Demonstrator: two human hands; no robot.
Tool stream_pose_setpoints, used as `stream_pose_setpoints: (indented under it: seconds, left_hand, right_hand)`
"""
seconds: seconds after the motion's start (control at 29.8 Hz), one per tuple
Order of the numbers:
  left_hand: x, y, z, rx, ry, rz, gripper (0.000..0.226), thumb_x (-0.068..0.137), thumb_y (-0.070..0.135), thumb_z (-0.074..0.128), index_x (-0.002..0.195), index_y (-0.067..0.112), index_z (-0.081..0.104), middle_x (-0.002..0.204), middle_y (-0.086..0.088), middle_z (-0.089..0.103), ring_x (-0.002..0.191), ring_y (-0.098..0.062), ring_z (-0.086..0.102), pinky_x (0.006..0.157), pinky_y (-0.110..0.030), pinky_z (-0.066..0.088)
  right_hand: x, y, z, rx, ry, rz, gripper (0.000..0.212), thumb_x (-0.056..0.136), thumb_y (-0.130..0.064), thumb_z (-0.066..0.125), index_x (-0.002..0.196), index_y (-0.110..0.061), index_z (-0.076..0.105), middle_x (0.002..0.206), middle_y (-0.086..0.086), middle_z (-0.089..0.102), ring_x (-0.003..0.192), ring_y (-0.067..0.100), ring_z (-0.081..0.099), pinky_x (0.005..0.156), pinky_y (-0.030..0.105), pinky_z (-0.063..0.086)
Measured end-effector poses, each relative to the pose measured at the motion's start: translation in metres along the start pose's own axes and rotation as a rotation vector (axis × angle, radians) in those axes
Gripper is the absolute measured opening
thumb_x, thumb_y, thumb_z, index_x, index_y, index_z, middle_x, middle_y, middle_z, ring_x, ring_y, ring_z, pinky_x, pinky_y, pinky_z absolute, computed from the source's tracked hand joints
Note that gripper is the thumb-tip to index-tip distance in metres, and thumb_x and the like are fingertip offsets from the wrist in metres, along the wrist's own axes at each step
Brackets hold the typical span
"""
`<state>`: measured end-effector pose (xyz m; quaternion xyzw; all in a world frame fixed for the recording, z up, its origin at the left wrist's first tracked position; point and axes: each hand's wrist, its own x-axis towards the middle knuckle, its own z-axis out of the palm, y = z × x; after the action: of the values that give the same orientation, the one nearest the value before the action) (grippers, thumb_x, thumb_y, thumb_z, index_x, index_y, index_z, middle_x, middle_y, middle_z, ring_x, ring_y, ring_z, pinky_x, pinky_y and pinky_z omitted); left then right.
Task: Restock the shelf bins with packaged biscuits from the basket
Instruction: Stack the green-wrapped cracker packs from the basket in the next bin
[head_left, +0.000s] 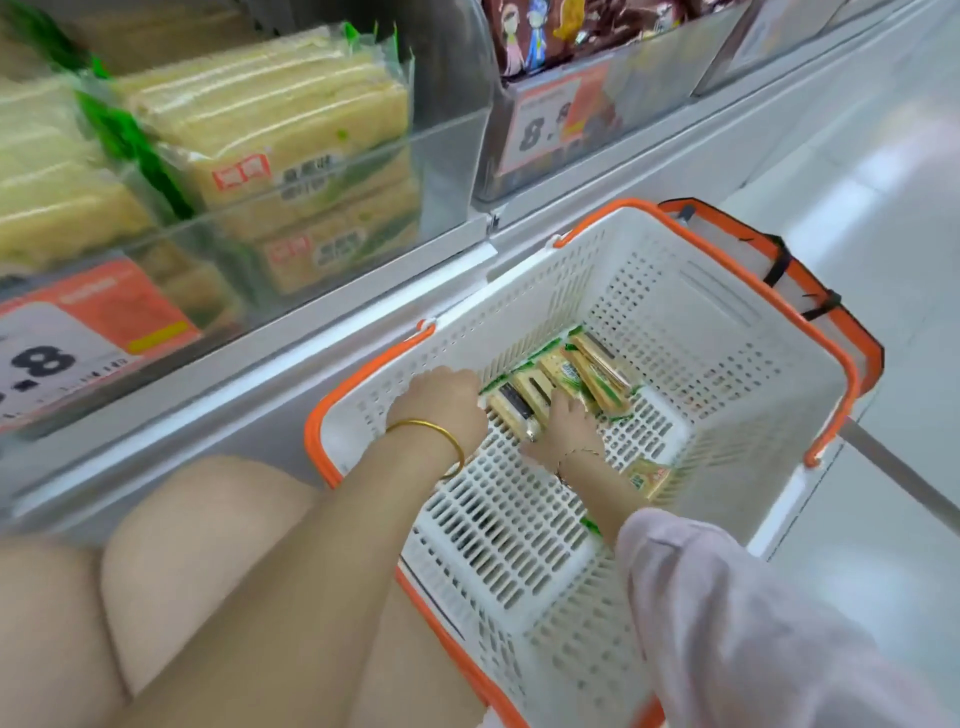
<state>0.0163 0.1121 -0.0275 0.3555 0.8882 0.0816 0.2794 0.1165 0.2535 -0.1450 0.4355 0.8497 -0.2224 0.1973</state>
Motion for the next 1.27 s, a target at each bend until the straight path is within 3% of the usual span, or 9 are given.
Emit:
stream_pose_setpoints:
  seconds: [0.23,0.44,0.57,0.67,0.77,0.87,1.01,1.11,1.27]
  left_hand:
    - [0.007,-0.007,0.004,0.008,-0.142,-0.084,0.038,0.095,0.026,0.04,0.132,0.018,0.044,0.13,-0.01,0.047,0.116,-0.031,0.047,0.096,-0.044,0.044]
    - [0.004,-0.006,0.004,-0.036,-0.12,-0.077,0.037,0.095,0.026,0.04,0.13,0.017,0.046,0.129,-0.008,0.05,0.113,-0.028,0.051,0.094,-0.042,0.046]
    - [-0.001,-0.007,0.001,-0.168,-0.066,-0.081,0.03,0.094,0.025,0.041,0.12,0.014,0.052,0.118,-0.006,0.056,0.101,-0.024,0.056,0.087,-0.037,0.048]
    - [-0.006,-0.007,-0.005,-0.384,-0.033,-0.149,0.03,0.096,0.03,0.043,0.122,0.014,0.046,0.12,-0.006,0.052,0.104,-0.024,0.054,0.086,-0.032,0.043]
    - [-0.013,-0.01,-0.011,-0.685,0.006,-0.225,0.061,0.093,0.042,0.049,0.143,0.013,0.029,0.144,-0.011,0.038,0.124,-0.029,0.046,0.103,-0.041,0.04]
    - [-0.031,-0.01,-0.026,-1.017,0.053,-0.204,0.07,0.085,0.047,0.061,0.141,0.016,0.032,0.13,-0.011,0.052,0.109,-0.023,0.057,0.09,-0.039,0.052]
    - [-0.06,-0.014,-0.056,-1.178,0.026,-0.052,0.031,0.086,0.03,0.065,0.113,0.017,0.059,0.087,-0.001,0.065,0.061,-0.007,0.06,0.054,-0.02,0.053]
    - [-0.08,-0.021,-0.077,-1.234,0.108,0.033,0.014,0.088,0.019,0.063,0.102,0.018,0.062,0.083,0.0,0.065,0.055,-0.004,0.059,0.046,-0.016,0.048]
    - [-0.104,-0.025,-0.114,-1.161,0.232,0.157,0.036,0.089,0.016,0.062,0.124,0.019,0.056,0.099,0.0,0.067,0.064,-0.006,0.06,0.049,-0.019,0.047]
  right_hand:
    - [0.027,0.002,0.039,-0.31,0.099,0.014,0.111,0.071,-0.064,0.065,0.146,-0.012,0.001,0.147,0.018,0.024,0.133,0.037,0.029,0.098,0.047,0.042]
    - [0.022,-0.005,0.027,-0.298,0.158,-0.048,0.063,0.091,-0.025,0.05,0.142,-0.006,0.017,0.13,0.017,0.046,0.113,0.035,0.051,0.081,0.04,0.049]
    - [0.007,-0.015,-0.005,0.136,-0.036,0.087,0.029,0.09,-0.027,0.054,0.109,-0.01,0.039,0.081,0.003,0.051,0.069,0.02,0.054,0.053,0.03,0.044]
    - [-0.018,-0.015,-0.042,0.741,-0.311,0.121,0.029,0.088,-0.016,0.056,0.115,-0.012,0.047,0.096,0.003,0.05,0.098,0.026,0.055,0.065,0.037,0.057]
    - [-0.05,-0.009,-0.073,1.003,-0.439,-0.089,0.041,0.082,-0.007,0.057,0.121,-0.02,0.051,0.118,0.011,0.056,0.107,0.029,0.057,0.082,0.045,0.055]
    - [-0.085,-0.014,-0.106,0.946,-0.509,-0.409,0.054,0.07,-0.008,0.06,0.121,-0.023,0.056,0.104,0.003,0.063,0.089,0.018,0.062,0.078,0.038,0.052]
    - [-0.114,-0.027,-0.136,0.889,-0.422,-0.638,0.066,0.065,-0.011,0.076,0.126,-0.02,0.054,0.118,0.006,0.062,0.102,0.025,0.063,0.09,0.051,0.05]
    - [-0.127,-0.034,-0.151,1.12,-0.341,-0.668,0.079,0.053,-0.033,0.089,0.123,-0.017,0.056,0.12,0.011,0.061,0.105,0.032,0.059,0.094,0.056,0.043]
    - [-0.145,-0.052,-0.174,1.104,-0.34,-0.795,0.081,0.061,-0.05,0.082,0.126,-0.011,0.055,0.122,0.011,0.062,0.107,0.028,0.06,0.09,0.04,0.052]
